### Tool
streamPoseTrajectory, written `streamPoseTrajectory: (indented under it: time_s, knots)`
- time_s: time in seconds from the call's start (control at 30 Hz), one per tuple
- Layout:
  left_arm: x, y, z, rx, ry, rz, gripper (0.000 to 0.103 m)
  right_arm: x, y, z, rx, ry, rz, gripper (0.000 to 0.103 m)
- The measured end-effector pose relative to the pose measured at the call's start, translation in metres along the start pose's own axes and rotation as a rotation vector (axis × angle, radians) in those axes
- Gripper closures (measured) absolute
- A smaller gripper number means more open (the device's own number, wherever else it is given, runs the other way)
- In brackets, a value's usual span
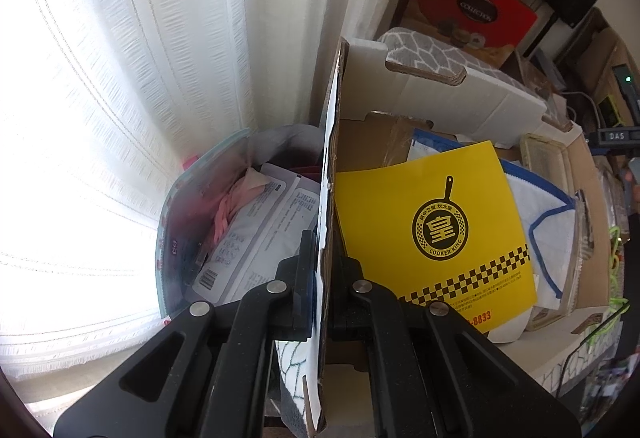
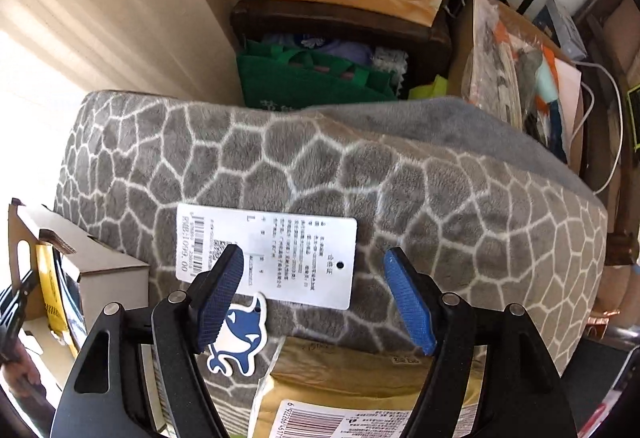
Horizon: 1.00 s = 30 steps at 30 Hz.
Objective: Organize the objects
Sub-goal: 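Move the right gripper to the white barcode tag and grasp it, then carry the barcode tag into the box and release it onto the envelope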
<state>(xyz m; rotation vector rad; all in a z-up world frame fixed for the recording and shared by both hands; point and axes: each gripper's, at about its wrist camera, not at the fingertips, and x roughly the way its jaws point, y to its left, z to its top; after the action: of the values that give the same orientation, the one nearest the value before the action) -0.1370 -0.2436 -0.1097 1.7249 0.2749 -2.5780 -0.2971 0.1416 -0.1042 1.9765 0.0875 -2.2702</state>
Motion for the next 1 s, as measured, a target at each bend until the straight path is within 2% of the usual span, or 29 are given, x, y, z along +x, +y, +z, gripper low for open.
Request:
streamPoseTrajectory:
  time_s: [0.1,0.17,0.2,0.23,0.27,0.3,0.5,0.67,0.7,0.77,0.8,0.87,0.97,1.0]
  knots:
    - [0.0,0.002,0.0,-0.011,0.0,-0.006,0.099,0.005,0.003,0.001,-0.019,-0.011,-0.016,0.026]
    - [0.0,0.002,0.0,-0.013,0.001,-0.006,0.099,0.004,0.005,0.002,-0.019,-0.02,-0.015,0.03]
    - [0.0,0.002,0.001,-0.012,0.002,-0.004,0.099,0.002,0.006,0.002,-0.02,-0.027,-0.012,0.04]
    - [0.0,0.001,0.001,-0.011,0.003,-0.002,0.099,0.0,0.007,0.002,-0.019,-0.033,-0.004,0.059]
    - [0.0,0.001,0.002,-0.01,0.004,-0.001,0.099,-0.002,0.007,0.002,-0.013,-0.036,0.017,0.072]
    - [0.0,0.001,0.002,-0.009,0.004,0.0,0.099,-0.004,0.005,0.002,0.008,-0.028,0.074,0.085]
    - [0.0,0.0,0.002,-0.009,0.004,0.001,0.099,-0.016,-0.009,-0.003,0.087,-0.047,0.206,0.084]
    - [0.0,-0.002,0.003,-0.004,0.005,0.007,0.099,-0.043,-0.014,-0.012,0.088,-0.092,0.425,0.084]
    - [0.0,-0.002,0.003,-0.005,0.005,0.006,0.099,-0.047,-0.013,-0.014,0.073,-0.092,0.47,0.087]
    - [0.001,-0.002,0.004,-0.008,0.006,0.005,0.099,-0.05,-0.006,-0.018,0.044,-0.09,0.468,0.087]
    - [0.001,-0.002,0.004,-0.009,0.006,0.005,0.099,-0.047,0.0,-0.018,0.028,-0.078,0.423,0.087]
    - [0.001,-0.002,0.004,-0.01,0.007,0.005,0.099,-0.039,0.006,-0.018,0.031,-0.061,0.39,0.087]
    - [0.002,-0.001,0.005,-0.014,0.009,0.001,0.099,-0.024,0.008,-0.019,0.077,-0.046,0.405,0.088]
    - [0.002,0.0,0.005,-0.017,0.01,-0.002,0.099,-0.02,0.008,-0.021,0.097,-0.055,0.411,0.092]
